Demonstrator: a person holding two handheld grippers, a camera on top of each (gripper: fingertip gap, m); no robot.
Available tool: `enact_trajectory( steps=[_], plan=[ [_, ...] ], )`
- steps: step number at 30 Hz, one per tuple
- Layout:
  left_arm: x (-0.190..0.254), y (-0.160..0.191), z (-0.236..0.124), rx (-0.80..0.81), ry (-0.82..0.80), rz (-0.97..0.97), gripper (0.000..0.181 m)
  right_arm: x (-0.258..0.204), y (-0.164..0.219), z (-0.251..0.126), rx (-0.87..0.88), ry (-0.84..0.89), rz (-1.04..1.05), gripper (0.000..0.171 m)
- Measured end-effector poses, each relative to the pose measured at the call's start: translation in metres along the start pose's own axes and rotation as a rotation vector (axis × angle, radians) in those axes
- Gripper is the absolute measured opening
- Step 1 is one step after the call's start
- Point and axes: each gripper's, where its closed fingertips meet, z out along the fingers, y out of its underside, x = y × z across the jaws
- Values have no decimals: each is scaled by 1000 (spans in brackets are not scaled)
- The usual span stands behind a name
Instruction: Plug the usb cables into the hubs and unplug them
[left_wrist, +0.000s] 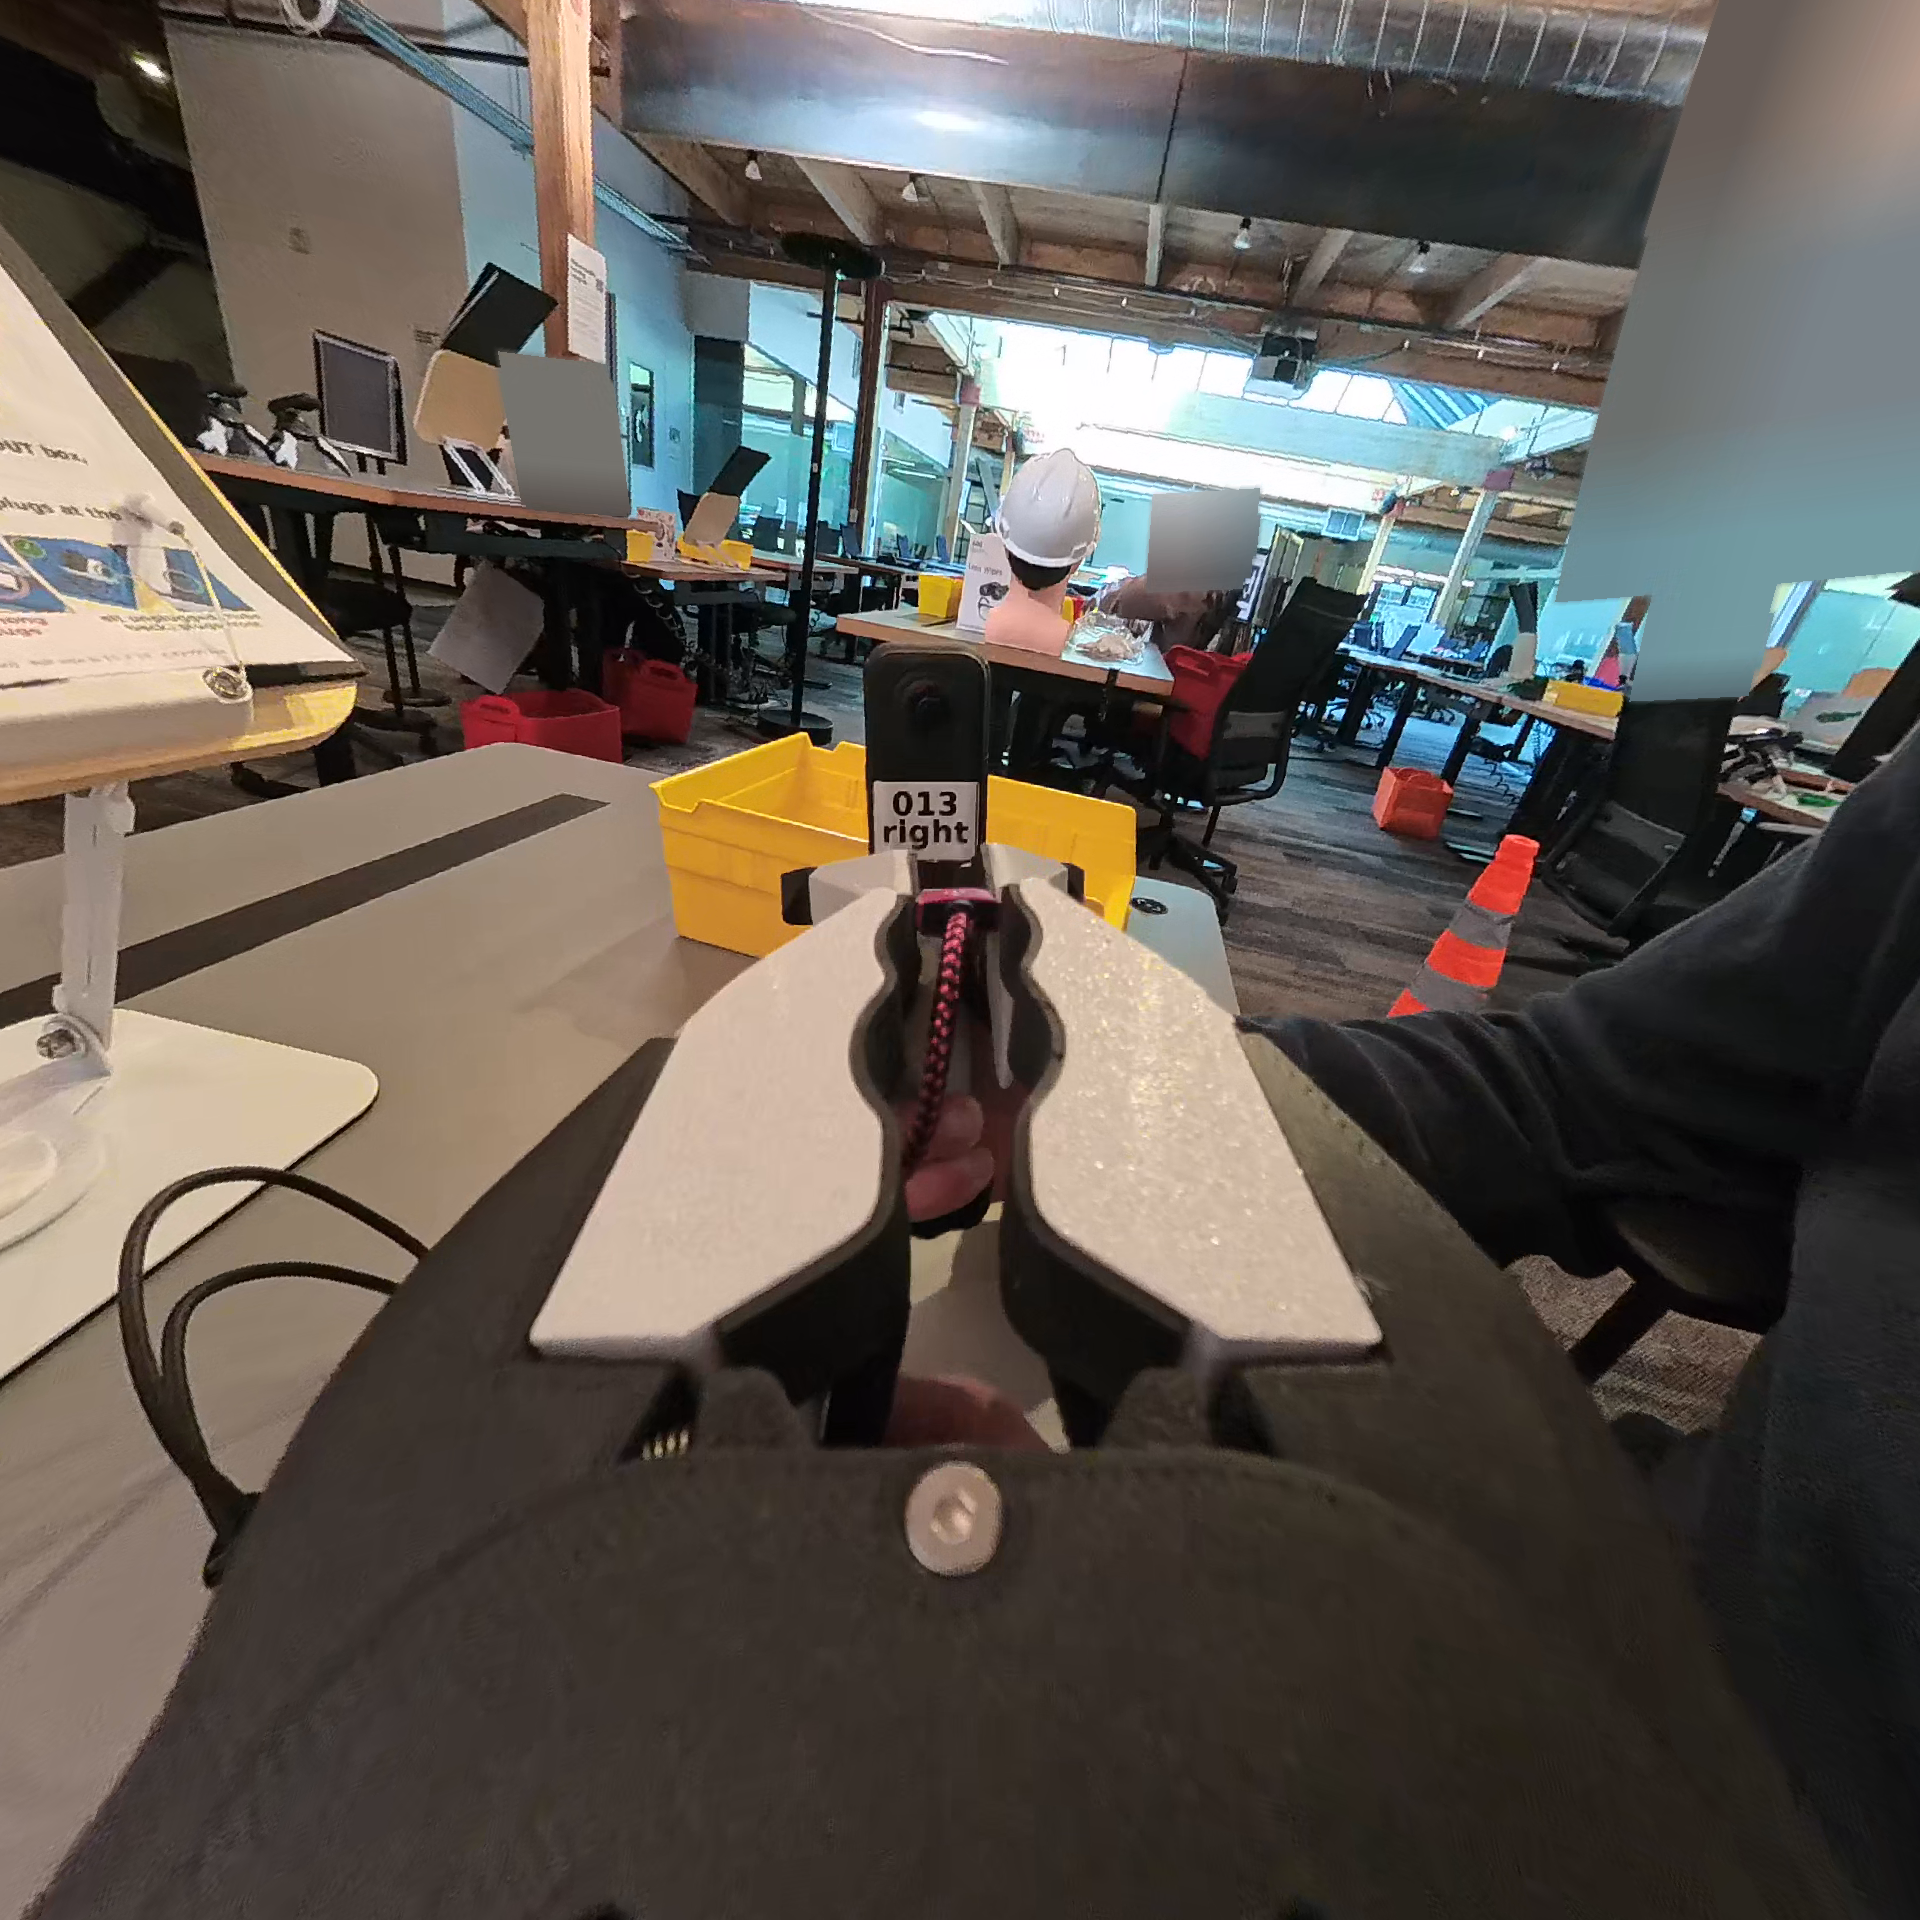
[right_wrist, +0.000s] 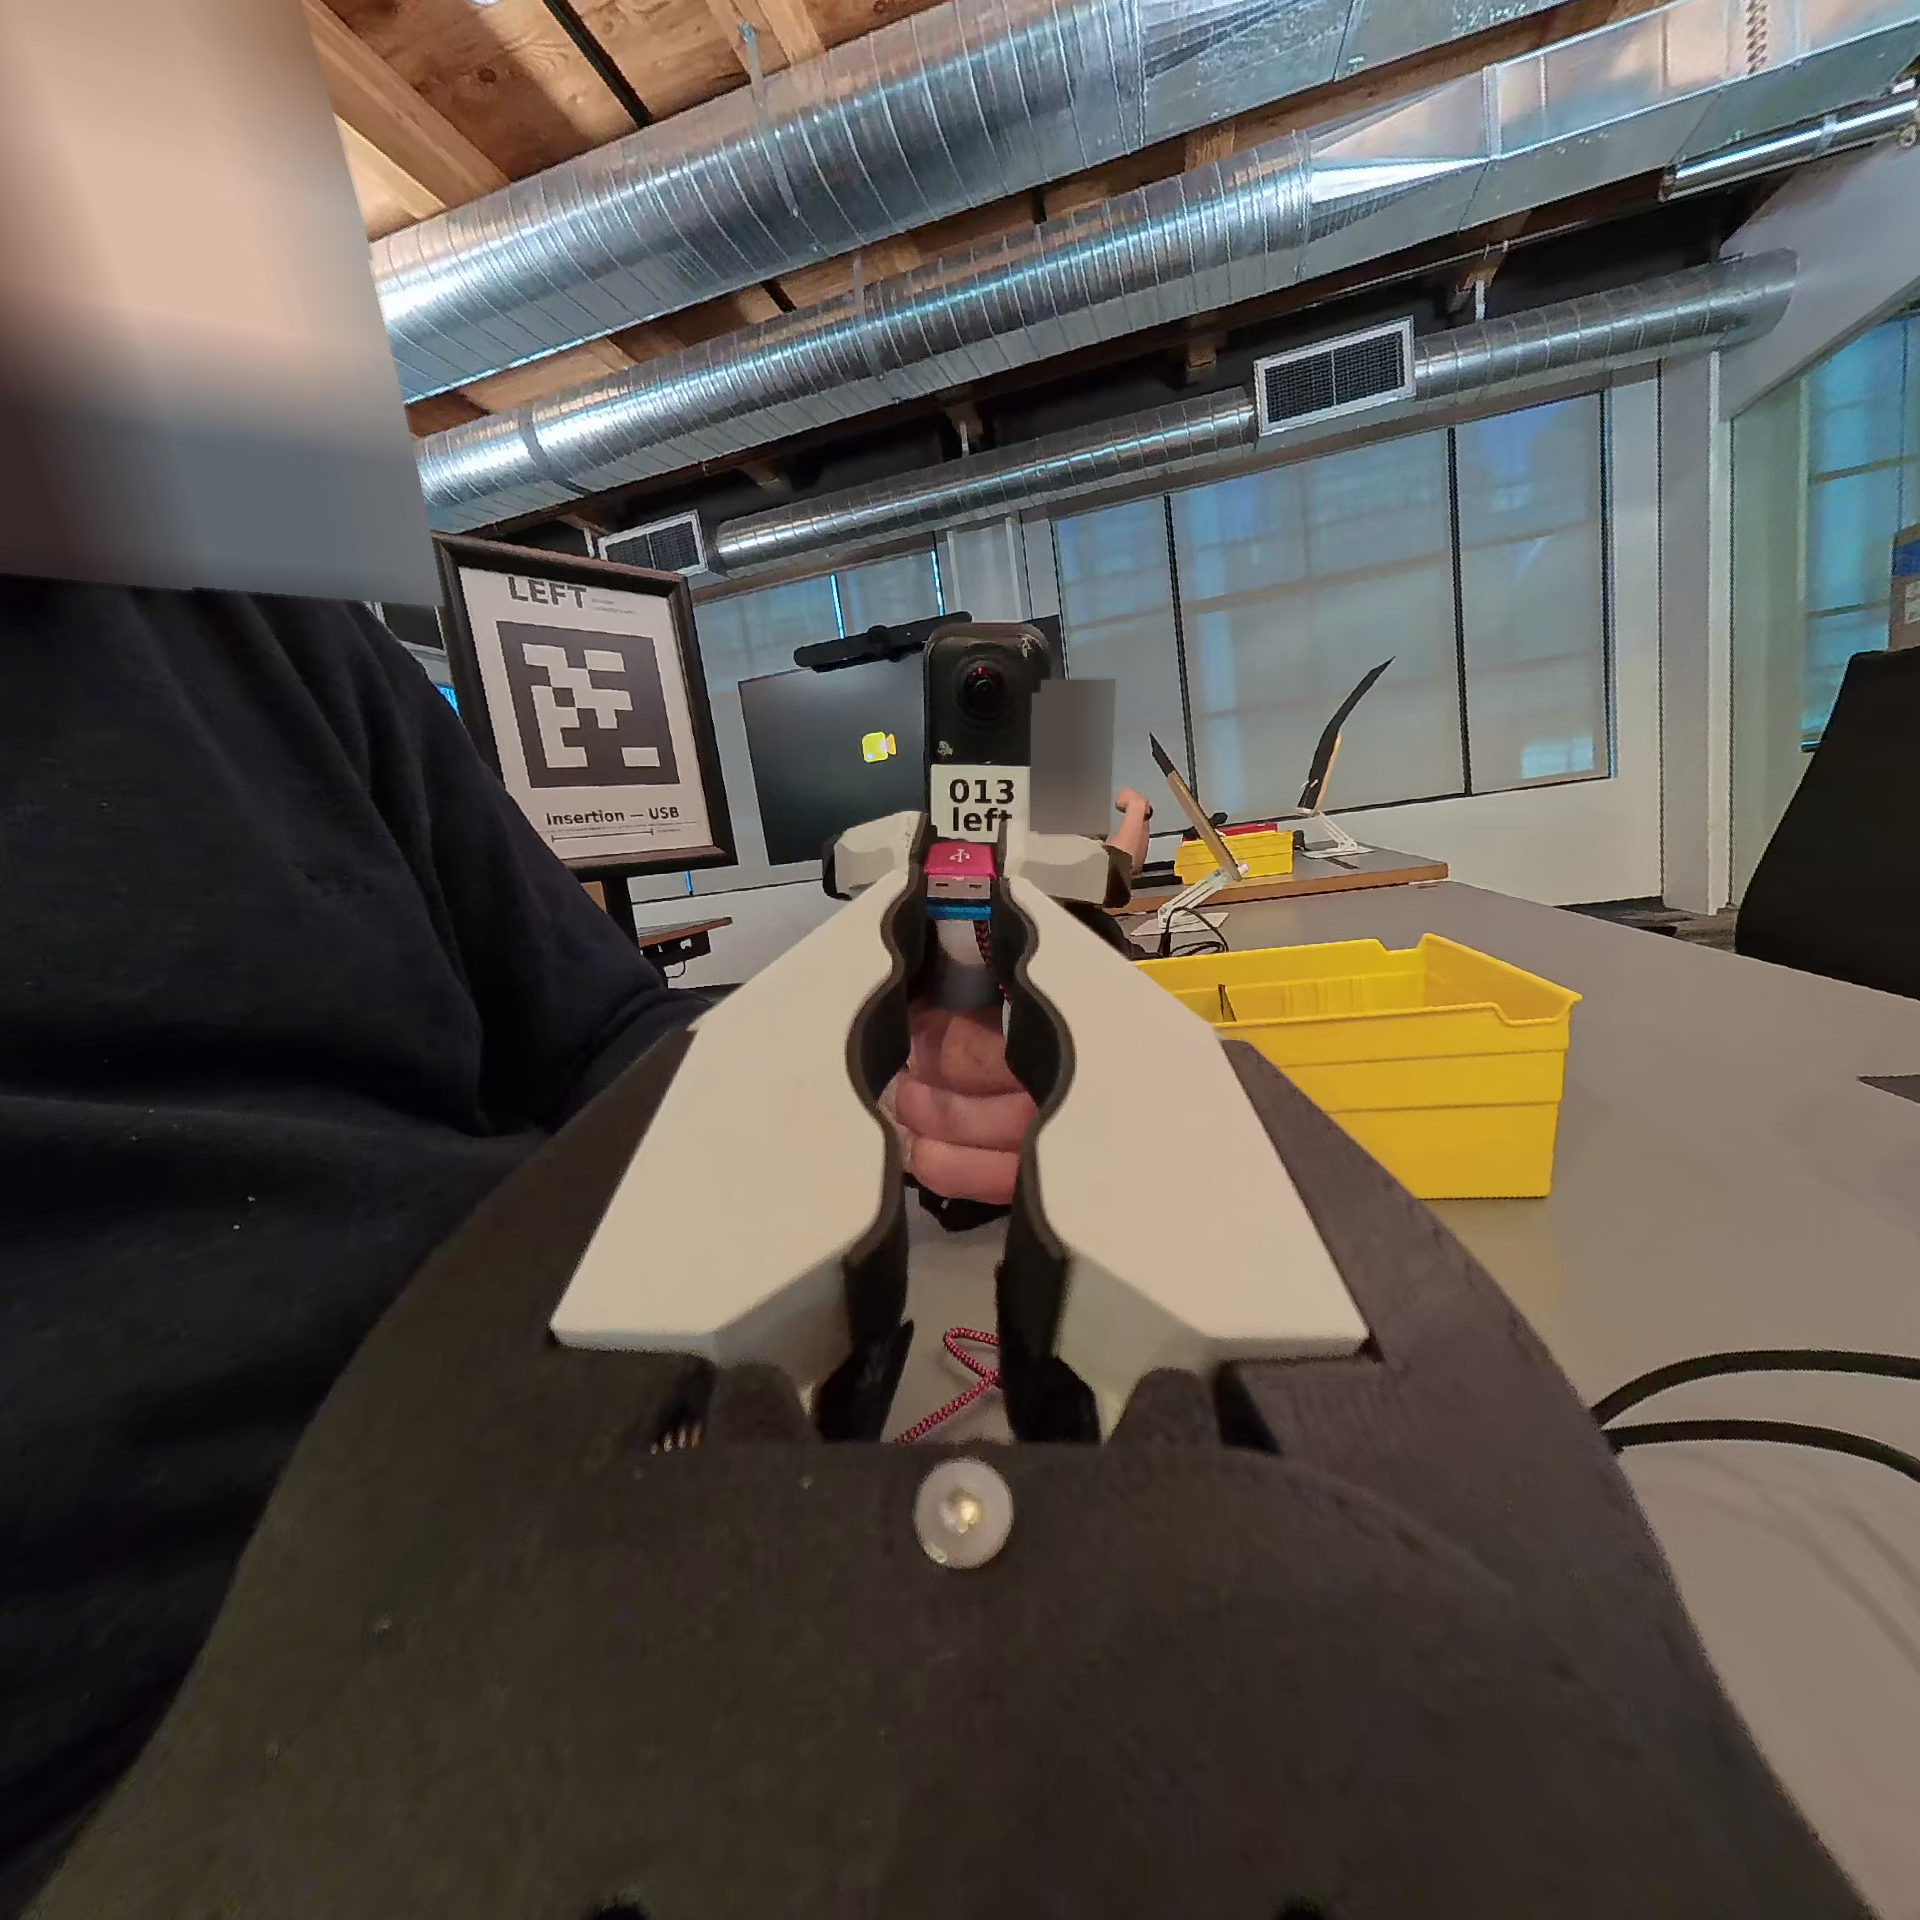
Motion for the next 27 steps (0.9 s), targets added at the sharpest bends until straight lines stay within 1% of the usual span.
enact_trajectory(
  steps=[4, 14, 27],
  plan=[
    [0, 0, 0, -10, 0, 2, 15, 0, 0, 0, -6, 10, -14, 9],
    [-2, -2, 3, 41, -26, -21, 15, 2, -3, -2, 21, 48, -34, 9],
    [2, -2, 5, 46, -13, -7, 15, -2, -4, -3, 59, 10, -1, 9]
  ],
)
